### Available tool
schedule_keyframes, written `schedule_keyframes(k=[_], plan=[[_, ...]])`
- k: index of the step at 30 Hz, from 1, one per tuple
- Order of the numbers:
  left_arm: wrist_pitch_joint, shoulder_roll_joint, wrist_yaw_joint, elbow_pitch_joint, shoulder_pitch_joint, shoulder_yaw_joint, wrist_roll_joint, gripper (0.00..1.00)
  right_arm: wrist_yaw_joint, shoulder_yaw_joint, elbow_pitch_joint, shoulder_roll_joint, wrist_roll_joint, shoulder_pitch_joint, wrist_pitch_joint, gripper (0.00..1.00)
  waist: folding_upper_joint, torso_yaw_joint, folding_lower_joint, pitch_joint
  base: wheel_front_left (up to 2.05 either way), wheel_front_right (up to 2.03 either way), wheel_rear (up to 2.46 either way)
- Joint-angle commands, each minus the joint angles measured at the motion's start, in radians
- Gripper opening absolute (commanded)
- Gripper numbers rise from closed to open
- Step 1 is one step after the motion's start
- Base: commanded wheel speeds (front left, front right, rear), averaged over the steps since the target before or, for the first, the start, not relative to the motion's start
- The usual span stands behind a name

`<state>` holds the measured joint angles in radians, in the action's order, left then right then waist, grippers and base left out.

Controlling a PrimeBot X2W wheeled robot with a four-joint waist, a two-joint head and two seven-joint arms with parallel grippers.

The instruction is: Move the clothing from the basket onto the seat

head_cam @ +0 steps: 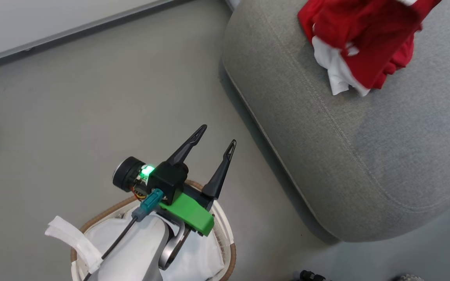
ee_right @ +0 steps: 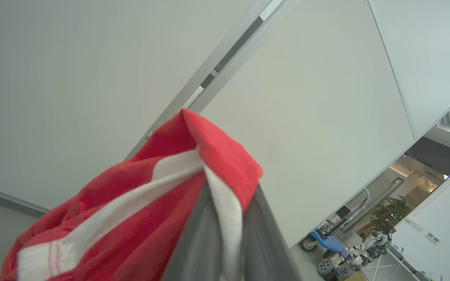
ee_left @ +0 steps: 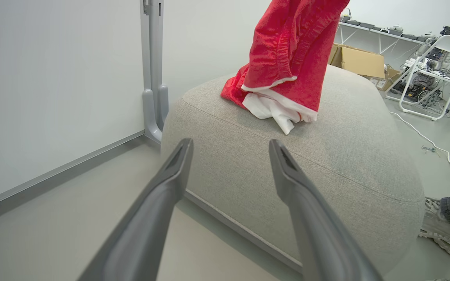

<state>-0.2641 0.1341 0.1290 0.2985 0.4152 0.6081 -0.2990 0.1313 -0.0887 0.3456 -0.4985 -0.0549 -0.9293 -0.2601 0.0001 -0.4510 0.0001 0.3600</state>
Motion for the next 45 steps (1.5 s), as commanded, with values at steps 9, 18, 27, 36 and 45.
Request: schedule_keyframes(k=[9, 18, 27, 36, 45], plan=[[0.000, 0.025, 0.003, 0.002, 0.053, -0.007, -0.007, 1.00, -0.001, 0.183, 0.168, -0.086, -0.114, -0.113, 0.090, 0.00, -0.0001, 0.161, -0.0001, 0.145, 0.00, 0.00, 0.00], [0.000, 0.038, 0.003, -0.007, 0.100, 0.005, -0.002, 1.00, -0.001, 0.410, 0.327, 0.009, -0.232, 0.028, 0.083, 0.00, -0.0001, 0.232, -0.0001, 0.241, 0.00, 0.00, 0.00], [0.000, 0.055, 0.003, -0.004, 0.105, -0.004, -0.003, 1.00, -0.001, 0.654, 0.432, 0.132, -0.341, 0.128, 0.041, 0.00, -0.0001, 0.242, -0.0001, 0.265, 0.00, 0.00, 0.00], [0.000, 0.039, 0.003, 0.009, 0.060, -0.021, -0.012, 1.00, -0.001, 0.749, 0.400, 0.207, -0.365, 0.178, -0.005, 1.00, -0.0001, 0.206, -0.0001, 0.158, 0.00, 0.00, 0.00], [0.000, 0.016, 0.003, 0.020, -0.012, -0.055, -0.017, 1.00, -0.001, 0.588, 0.135, 0.264, -0.192, 0.337, -0.006, 1.00, -0.0001, 0.184, -0.0001, 0.007, 0.00, 0.00, 0.00]])
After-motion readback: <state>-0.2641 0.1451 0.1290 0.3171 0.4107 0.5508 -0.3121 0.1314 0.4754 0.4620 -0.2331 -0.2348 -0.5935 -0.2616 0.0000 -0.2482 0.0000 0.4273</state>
